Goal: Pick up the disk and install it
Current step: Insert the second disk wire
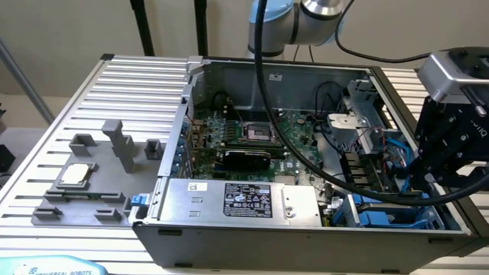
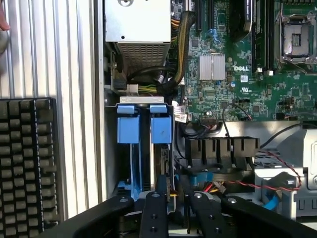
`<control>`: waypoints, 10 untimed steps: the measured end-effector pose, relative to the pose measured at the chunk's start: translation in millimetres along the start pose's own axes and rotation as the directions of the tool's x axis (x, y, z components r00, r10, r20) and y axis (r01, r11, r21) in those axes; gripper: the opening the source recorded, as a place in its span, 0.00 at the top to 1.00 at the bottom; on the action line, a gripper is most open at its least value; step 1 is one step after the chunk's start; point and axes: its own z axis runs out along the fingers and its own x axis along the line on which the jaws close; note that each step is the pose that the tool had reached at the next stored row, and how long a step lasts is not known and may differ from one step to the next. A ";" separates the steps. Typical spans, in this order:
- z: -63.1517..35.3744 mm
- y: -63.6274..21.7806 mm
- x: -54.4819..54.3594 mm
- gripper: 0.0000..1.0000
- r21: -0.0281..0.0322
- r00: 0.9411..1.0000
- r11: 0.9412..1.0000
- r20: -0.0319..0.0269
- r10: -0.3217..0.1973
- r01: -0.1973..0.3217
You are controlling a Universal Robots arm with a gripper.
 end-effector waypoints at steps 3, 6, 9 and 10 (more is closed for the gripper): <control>-5.0 1.4 -0.9 0.75 0.000 1.000 1.000 0.000 0.000 0.000; -5.4 6.1 -1.9 0.75 0.000 1.000 1.000 0.000 0.000 0.000; -5.1 13.5 -3.5 0.75 0.003 1.000 1.000 0.000 0.000 0.000; -4.9 16.0 -4.2 0.75 0.005 1.000 1.000 0.000 0.000 0.000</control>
